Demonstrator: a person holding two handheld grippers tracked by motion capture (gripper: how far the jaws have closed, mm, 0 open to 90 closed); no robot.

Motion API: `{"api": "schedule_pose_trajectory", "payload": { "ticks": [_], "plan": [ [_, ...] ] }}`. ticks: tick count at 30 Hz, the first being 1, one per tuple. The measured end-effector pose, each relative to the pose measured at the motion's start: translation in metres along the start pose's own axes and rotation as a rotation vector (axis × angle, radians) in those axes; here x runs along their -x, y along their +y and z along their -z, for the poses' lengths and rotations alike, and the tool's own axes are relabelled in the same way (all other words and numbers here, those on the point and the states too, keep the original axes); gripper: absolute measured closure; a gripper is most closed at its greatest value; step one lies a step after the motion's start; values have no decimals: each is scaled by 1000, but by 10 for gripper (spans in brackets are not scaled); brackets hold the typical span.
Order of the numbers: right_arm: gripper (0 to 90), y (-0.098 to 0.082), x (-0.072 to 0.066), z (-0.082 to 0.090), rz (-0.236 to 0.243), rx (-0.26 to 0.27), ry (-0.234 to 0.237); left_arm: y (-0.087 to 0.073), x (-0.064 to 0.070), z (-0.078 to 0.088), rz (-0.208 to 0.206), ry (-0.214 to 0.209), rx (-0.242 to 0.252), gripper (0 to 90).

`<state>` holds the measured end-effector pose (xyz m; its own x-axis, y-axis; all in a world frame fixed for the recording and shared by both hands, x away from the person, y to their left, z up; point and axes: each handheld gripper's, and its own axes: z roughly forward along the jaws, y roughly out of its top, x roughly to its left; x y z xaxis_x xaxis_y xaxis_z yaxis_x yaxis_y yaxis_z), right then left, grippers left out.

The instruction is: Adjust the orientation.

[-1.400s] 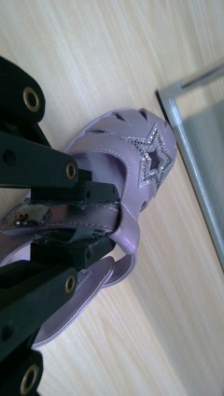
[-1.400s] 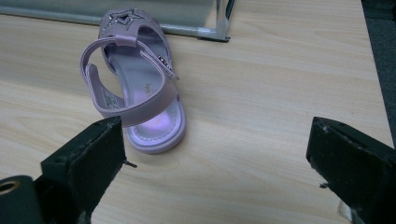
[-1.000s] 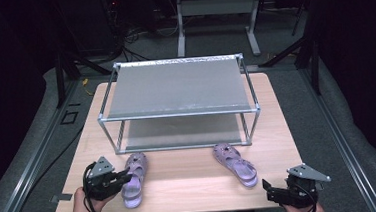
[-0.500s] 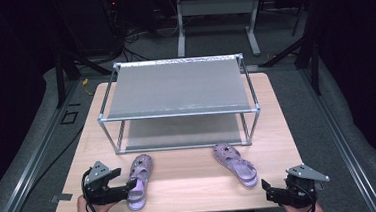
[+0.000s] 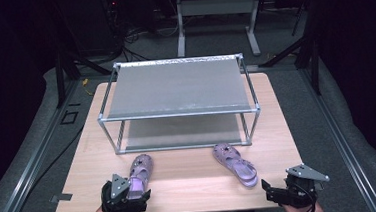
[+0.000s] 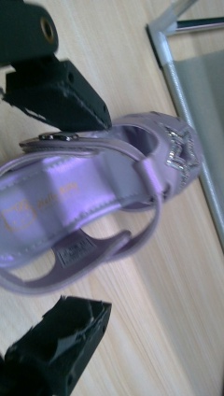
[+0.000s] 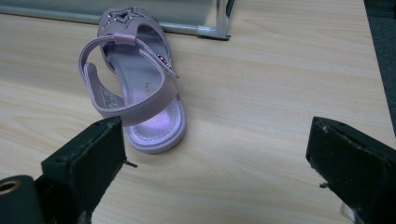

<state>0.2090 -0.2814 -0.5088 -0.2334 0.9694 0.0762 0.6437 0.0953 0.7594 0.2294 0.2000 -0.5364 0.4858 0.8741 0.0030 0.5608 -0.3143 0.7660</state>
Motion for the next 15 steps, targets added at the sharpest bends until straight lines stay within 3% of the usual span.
{"api": "schedule_pose_trajectory", "payload": {
  "ticks": [5, 11, 15],
  "plan": [
    [41, 0, 0, 0, 1, 0, 3, -7, -11, 0, 20, 13, -9, 156],
    [42, 0, 0, 0, 2, -1, 3, -11, -21, 12, -19, 50, -26, 199],
    [42, 0, 0, -1, 2, 3, 3, -15, -25, 11, -35, 5, -28, 210]
  ]
}}
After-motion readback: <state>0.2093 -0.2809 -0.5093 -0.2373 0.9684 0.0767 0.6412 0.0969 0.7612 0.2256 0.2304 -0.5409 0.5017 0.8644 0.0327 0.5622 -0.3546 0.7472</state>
